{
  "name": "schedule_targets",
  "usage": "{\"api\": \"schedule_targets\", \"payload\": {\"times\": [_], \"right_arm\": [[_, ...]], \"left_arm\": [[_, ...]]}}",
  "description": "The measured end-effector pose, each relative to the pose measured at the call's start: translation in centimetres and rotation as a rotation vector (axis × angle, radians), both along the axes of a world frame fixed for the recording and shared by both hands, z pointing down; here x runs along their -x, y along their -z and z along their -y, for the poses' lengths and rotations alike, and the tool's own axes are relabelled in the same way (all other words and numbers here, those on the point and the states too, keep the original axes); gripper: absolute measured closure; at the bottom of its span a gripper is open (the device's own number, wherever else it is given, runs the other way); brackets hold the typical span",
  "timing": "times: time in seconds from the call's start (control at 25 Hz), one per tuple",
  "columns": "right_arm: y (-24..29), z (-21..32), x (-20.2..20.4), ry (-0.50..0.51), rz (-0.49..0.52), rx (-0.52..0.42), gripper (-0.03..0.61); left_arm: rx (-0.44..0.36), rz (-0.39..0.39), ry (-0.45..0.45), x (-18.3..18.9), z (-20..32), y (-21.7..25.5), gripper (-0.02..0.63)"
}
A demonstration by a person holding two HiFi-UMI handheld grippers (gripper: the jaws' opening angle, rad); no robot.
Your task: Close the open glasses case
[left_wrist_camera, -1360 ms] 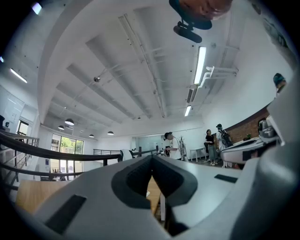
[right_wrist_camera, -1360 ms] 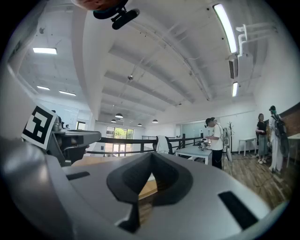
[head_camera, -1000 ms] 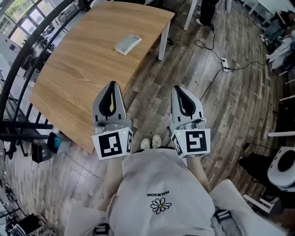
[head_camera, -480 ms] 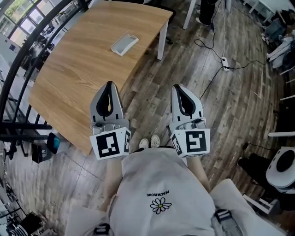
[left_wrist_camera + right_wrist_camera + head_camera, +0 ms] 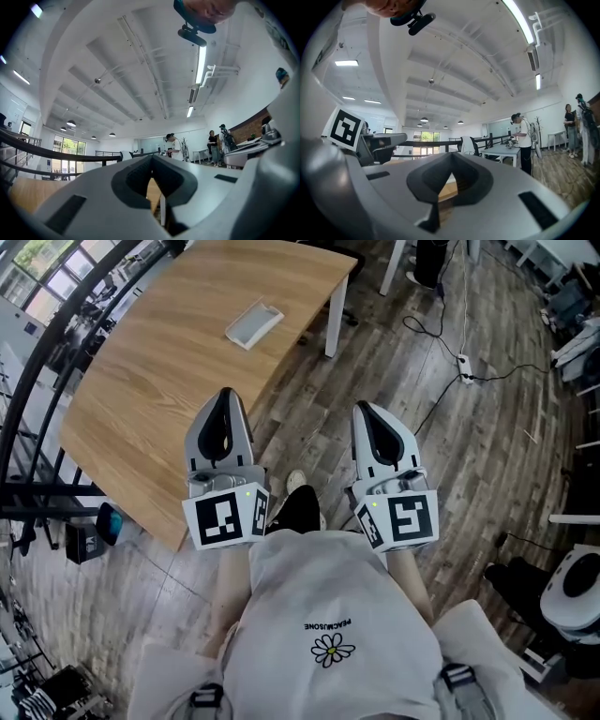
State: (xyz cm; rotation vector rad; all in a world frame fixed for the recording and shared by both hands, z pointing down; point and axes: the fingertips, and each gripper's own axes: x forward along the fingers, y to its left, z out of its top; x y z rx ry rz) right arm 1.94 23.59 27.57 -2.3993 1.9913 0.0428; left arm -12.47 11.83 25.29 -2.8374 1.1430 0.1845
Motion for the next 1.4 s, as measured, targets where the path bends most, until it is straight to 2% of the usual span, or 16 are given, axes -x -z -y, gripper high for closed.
{"api": "schedule_targets", "payload": {"times": [0.2, 0.4, 0.72, 1.04, 1.2, 1.4], "right_arm": [[-1.0, 2.1, -1.9, 0.009, 0.018, 0.007, 0.572], [-1.5, 6.7, -3.5, 0.056, -0.024, 0.023, 0.572], [-0.4, 17.3, -7.0, 0.14, -0.029, 0.035, 0.572], [0.7, 28.1, -9.3, 0.236, -0.051, 0.039, 0.572], [1.4, 31.9, -9.0, 0.268, -0.04, 0.041, 0.572], [0.0, 34.1, -9.2, 0.35, -0.045, 0.088, 0.572]], "left_arm": [[-0.014, 0.001, -0.001, -1.8, 2.5, -0.5, 0.597], [0.015, -0.009, 0.006, -4.6, 7.2, -2.4, 0.597], [-0.011, 0.007, 0.045, -8.6, 16.5, -0.8, 0.597], [-0.014, -0.017, 0.116, -10.7, 25.6, 0.1, 0.597], [-0.017, -0.031, 0.132, -10.5, 28.2, 0.9, 0.597], [0.03, -0.006, 0.169, -11.4, 29.5, -0.9, 0.597]]}}
